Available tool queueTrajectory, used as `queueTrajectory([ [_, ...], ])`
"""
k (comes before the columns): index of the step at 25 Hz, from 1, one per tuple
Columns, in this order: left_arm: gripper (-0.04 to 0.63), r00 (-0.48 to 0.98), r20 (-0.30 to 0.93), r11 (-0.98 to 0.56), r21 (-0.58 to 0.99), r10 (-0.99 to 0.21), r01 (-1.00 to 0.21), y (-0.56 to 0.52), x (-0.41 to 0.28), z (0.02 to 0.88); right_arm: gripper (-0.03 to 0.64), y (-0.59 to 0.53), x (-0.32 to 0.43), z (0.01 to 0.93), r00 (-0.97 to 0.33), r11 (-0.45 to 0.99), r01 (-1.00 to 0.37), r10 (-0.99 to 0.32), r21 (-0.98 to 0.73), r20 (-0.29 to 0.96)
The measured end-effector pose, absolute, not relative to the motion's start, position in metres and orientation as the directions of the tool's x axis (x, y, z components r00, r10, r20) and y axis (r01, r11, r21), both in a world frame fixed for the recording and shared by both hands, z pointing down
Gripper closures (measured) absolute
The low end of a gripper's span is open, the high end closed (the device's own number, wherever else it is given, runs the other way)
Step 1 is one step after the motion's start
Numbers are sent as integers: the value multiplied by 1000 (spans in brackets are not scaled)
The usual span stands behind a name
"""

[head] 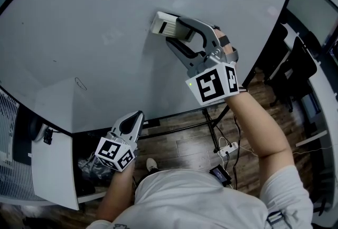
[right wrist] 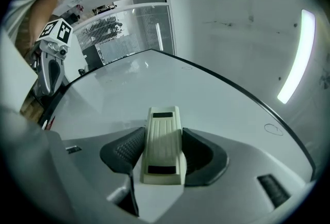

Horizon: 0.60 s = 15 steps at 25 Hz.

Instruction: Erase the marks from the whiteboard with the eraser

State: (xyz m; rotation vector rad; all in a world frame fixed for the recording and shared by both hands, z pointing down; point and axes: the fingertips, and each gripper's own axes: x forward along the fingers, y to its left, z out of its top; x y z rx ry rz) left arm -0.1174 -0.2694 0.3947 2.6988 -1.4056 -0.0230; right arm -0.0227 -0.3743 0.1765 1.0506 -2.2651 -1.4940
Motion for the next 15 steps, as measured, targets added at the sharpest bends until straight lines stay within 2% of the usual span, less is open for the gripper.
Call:
queueTrajectory([
  [4,589,568,35,-563,96,-822,-821,-270,-120,397,380,-372,-34,202,-735,262,-414,-661,872,-151],
  [15,589,548,50,-541,112,-835,-834,-272,-131,404,380,-366,-74,331,-796,432,-260,-602,864,62],
])
